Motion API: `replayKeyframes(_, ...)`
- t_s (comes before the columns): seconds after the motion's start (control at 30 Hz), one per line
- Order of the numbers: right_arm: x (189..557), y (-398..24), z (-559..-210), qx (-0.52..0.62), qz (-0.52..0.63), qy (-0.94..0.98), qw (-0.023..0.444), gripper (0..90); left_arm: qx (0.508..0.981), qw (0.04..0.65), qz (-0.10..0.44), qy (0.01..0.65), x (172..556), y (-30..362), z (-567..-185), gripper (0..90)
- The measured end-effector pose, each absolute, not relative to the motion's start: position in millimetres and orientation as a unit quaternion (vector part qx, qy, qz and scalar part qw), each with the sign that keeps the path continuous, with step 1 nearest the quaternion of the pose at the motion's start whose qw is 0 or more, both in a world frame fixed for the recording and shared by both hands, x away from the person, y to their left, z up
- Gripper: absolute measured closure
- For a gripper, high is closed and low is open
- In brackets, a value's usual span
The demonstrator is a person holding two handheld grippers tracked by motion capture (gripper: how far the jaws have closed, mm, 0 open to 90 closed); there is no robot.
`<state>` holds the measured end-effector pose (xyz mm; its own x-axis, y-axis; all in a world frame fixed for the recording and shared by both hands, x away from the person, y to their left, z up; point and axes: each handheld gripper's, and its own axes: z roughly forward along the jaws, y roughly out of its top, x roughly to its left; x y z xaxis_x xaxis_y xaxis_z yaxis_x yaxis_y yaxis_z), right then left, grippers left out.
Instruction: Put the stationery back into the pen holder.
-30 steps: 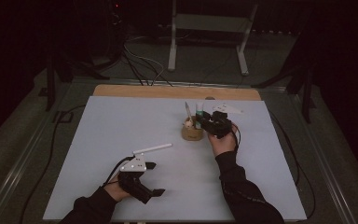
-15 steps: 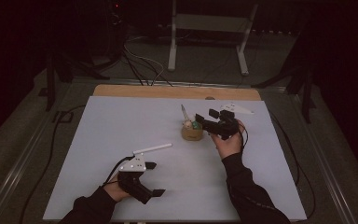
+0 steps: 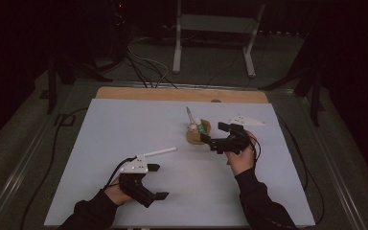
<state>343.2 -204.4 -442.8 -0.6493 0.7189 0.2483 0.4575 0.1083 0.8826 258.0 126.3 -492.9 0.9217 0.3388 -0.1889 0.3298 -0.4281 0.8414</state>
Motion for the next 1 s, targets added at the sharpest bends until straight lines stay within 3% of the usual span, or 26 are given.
replayKeyframes(0.63, 303, -208, -456, 0.352, 0.541, 0.759, 0.089, 3.3, 0.837, 0.505, 0.029, 0.209, 269, 151, -476, 0.5)
replayKeyframes(1.0, 284, -211, -452, 0.329, 0.558, 0.759, 0.071, 3.3, 0.825, 0.506, 0.034, 0.247, 290, 173, -486, 0.5)
